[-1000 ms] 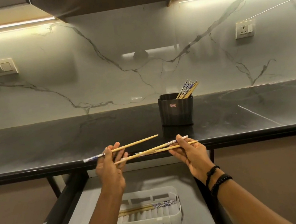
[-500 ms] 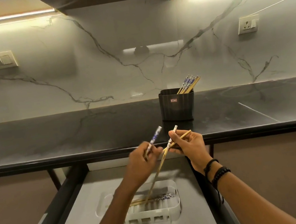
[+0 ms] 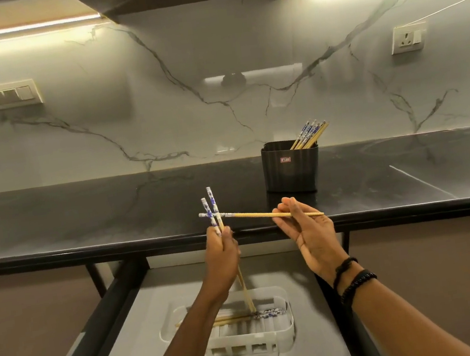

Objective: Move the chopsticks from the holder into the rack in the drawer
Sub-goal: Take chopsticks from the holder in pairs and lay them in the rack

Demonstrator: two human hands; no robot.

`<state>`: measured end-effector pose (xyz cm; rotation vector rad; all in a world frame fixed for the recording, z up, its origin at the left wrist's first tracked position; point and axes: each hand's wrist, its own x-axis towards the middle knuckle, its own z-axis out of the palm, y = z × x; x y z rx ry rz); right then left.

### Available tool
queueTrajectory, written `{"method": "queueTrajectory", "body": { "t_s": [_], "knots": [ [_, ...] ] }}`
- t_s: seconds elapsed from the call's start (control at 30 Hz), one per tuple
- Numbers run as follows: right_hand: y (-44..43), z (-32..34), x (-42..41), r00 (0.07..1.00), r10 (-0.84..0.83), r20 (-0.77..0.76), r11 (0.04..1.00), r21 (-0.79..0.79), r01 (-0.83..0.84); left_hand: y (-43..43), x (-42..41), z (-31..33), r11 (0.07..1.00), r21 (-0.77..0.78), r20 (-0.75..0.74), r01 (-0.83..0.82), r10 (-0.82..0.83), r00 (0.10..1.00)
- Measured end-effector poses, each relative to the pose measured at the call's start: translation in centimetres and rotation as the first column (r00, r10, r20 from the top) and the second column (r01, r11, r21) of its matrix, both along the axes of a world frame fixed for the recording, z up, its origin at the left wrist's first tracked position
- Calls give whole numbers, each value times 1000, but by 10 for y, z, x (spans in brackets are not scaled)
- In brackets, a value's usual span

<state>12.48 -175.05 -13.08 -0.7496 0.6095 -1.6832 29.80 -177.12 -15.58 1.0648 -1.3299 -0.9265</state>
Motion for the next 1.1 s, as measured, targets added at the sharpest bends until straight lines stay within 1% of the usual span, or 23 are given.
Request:
{"method": "queueTrajectory", "body": {
  "t_s": [0.03,0.1,0.2,0.3,0.37,0.47,0.57,0.6,0.63,0.7,0.77,0.83,0.9,0.97,1.0,1.07,1.1],
  "knots": [
    [0,0,1,999,31,36,1000,-4,-31,0,1,3,999,29,-83,-23,26,996],
    [2,0,6,995,89,45,996,-4,-89,-1,3,8,998,56,-238,-17,30,971],
    [6,-5,17,984,171,-57,985,7,-170,-1,6,14,999,39,-419,34,-15,908],
    [9,-12,25,957,229,-176,973,4,-232,-3,11,17,998,60,-531,14,20,847],
    [10,-13,26,926,249,-284,965,-7,-262,-4,16,20,995,95,-599,-11,66,798],
    [9,-17,22,868,256,-426,958,-6,-286,-7,25,24,992,115,-625,-54,114,772],
    [9,-21,20,759,195,-621,966,-13,-259,-6,28,23,995,74,-582,-61,93,808],
    [8,-22,21,728,164,-666,971,-21,-238,-5,27,22,997,55,-552,-53,75,830],
    [8,-22,21,717,130,-685,979,-27,-203,-3,26,22,999,33,-514,-41,52,856],
    [5,-22,19,740,60,-670,993,-37,-114,-1,22,21,1000,-11,-436,-3,-2,900],
    [1,-21,15,776,12,-631,998,-38,-47,1,17,20,997,-33,-383,74,-81,920],
    [0,-19,13,807,-3,-591,999,-34,-22,4,12,19,983,-14,-302,181,-177,937],
    [1,-15,13,829,22,-559,999,-27,-45,6,7,16,962,41,-172,269,-258,951],
    [3,-10,14,846,85,-526,993,-20,-112,8,3,12,939,94,-21,332,-332,943],
    [3,-7,15,848,124,-515,988,-18,-155,10,2,11,921,118,41,370,-377,925],
    [5,-4,17,835,191,-516,972,-17,-232,12,0,8,866,191,127,463,-489,863],
    [7,-2,17,827,214,-520,966,-13,-258,13,0,8,826,243,143,509,-549,823]
  ]
}}
